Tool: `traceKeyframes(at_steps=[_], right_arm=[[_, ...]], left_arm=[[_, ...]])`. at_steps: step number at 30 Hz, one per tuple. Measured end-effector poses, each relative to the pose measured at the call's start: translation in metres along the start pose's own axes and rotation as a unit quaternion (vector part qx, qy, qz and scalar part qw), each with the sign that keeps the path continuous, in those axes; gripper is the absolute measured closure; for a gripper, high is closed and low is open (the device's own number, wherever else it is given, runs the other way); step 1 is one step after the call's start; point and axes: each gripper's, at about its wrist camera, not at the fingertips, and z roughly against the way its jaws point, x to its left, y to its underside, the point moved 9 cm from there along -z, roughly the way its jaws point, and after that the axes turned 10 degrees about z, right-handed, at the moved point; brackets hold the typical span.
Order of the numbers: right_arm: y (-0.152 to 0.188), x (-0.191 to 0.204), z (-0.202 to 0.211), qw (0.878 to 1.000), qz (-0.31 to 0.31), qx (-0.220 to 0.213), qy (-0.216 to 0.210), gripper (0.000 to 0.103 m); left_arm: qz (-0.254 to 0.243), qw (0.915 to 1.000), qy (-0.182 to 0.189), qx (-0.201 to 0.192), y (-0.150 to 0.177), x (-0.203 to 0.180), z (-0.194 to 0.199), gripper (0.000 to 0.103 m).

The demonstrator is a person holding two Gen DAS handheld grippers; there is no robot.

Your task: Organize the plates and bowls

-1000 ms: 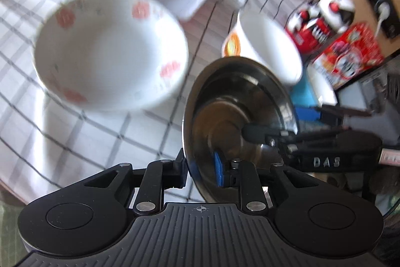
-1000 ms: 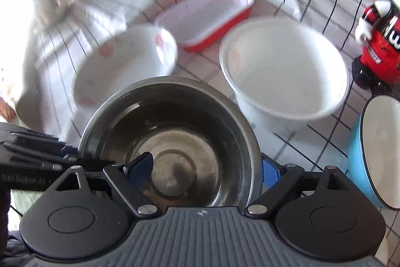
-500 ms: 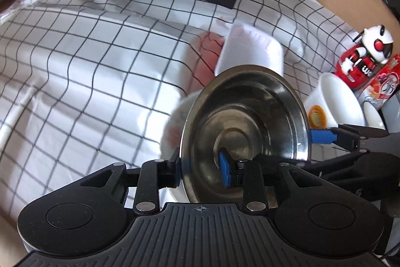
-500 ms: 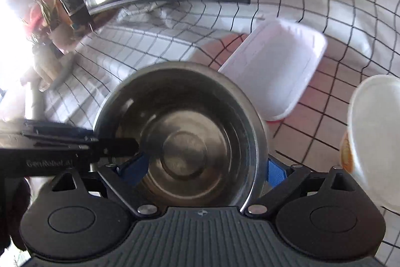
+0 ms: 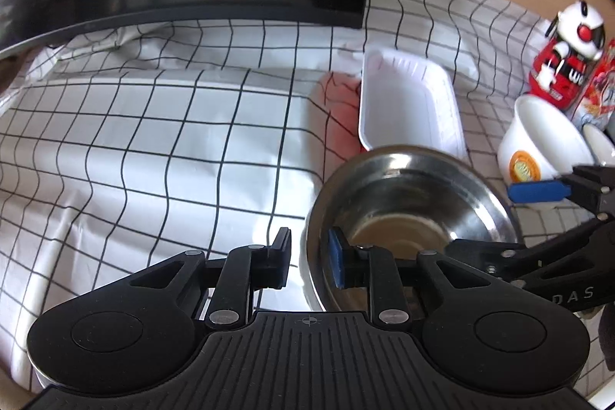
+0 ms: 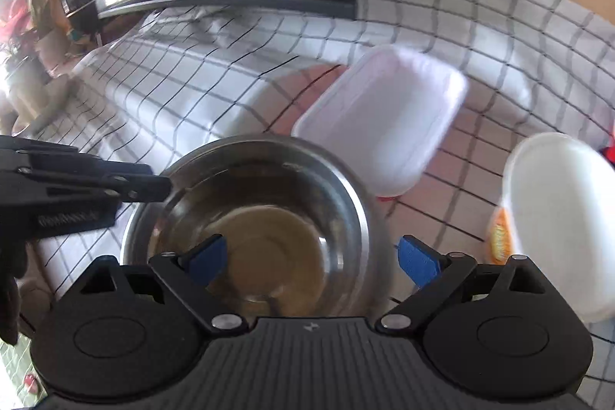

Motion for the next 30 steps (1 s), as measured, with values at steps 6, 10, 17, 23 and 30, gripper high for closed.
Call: traceKeyframes(at_steps=[6,10,17,23,30], right_arm=[[0.024,-0.025,-0.012,0.991,-0.128,0.014,-0.034,0.006],[0.035,-0.022,-0.026,0.981,-0.178,0.024,-0.07,0.006],[0.04,-0.015,-0.033,0.962,-0.241,0.022,-0.128,0.006],[0.059,-0.022,-0.016,0.949,-0.273,0.031,-0.155,0.006],[0.099,-0.065,0.02,0.948,-0.301,0.037,-0.095,0.006]], left_arm=[[0.062,0.9966,0.041,0.037,0.001,0.012,-0.023,0.077],[0.083,0.9925,0.068,0.059,0.006,0.012,-0.038,0.076],[0.087,0.99,0.075,0.081,0.011,0.011,-0.044,0.073],[0.072,0.9882,0.065,0.119,0.025,-0.012,-0.04,0.06],[0.037,0.9776,0.126,0.164,0.054,-0.081,-0.039,0.058]])
